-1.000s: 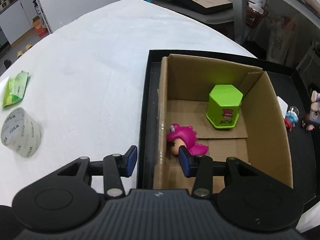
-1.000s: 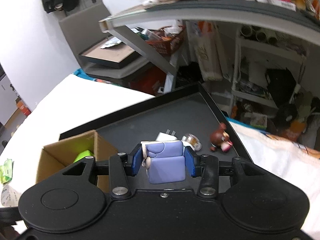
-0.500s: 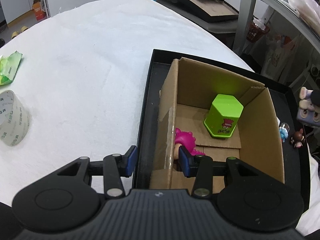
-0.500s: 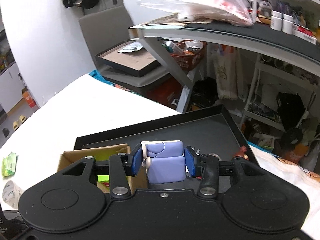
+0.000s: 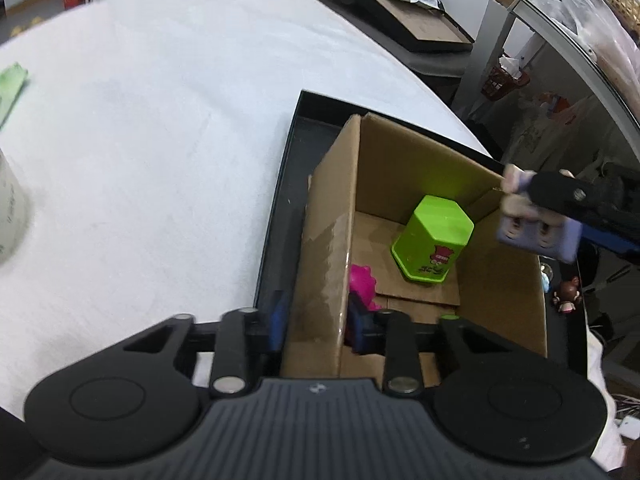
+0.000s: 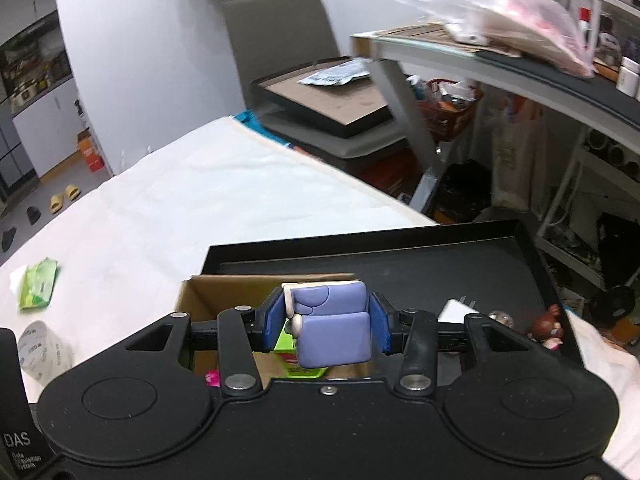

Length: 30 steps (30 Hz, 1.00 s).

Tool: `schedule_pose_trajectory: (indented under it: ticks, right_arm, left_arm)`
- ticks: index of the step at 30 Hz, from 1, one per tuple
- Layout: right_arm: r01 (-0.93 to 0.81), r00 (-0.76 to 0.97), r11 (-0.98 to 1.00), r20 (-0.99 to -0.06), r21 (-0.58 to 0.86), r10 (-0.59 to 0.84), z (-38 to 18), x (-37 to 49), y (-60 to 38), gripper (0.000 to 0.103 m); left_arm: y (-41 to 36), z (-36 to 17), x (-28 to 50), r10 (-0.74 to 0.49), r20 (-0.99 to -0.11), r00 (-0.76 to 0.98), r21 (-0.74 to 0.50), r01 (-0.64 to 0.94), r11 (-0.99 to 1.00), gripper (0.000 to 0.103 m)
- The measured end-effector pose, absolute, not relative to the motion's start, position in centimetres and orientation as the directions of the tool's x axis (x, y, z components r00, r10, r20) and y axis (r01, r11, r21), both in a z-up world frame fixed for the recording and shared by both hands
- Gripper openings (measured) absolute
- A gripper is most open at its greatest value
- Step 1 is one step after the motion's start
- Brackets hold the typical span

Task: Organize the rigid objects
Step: 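Carry the lavender block into the box and open the right gripper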

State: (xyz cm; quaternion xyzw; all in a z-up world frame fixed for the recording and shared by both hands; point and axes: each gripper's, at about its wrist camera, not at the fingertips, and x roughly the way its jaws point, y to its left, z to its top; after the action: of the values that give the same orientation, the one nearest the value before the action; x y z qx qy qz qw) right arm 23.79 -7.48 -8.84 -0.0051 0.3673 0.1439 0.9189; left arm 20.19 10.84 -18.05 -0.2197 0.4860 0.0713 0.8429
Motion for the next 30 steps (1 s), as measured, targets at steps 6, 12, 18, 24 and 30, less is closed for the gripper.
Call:
schedule_pose_trajectory:
  ticks: [6,12,18,24,30]
  right_arm:
    - [-0.291,0.667,0.952,-0.694,0.095,0.273,-9.3,24.2,-4.8,0.043]
    - [-0.321,0.652,0.943,-0.703,0.084,0.285,-9.6,24.4,-2.8,0.044]
    - [-0.376,0.618,0.919,-0.706,0.122,0.346,-9.8,25.3,-1.1,0.044]
    - [-0.375,0.637,0.92,-0.69,0.113,0.344,-9.2,24.7,-2.0,0.046]
    - [-0.345,0.661,0.934,-0.682,0.092,0.312,-8.8,24.0,-4.6,0.054]
  left_arm:
    - [11.2,-18.4,20.2,-0.105,-0.847,0.521,-0.32,-0.342,0.884,0.02]
    - [11.6,-18.6,20.2,-0.116,-0.843,0.525,-0.336,-0.346,0.876,0.02]
    - [11.8,-18.7,20.2,-0.122,-0.841,0.528,-0.343,-0.344,0.874,0.02]
    - [11.6,-18.4,19.9,-0.112,-0.839,0.533,-0.336,-0.344,0.877,0.02]
    - [11.4,-18.2,19.7,-0.108,-0.841,0.53,-0.329,-0.342,0.88,0.02]
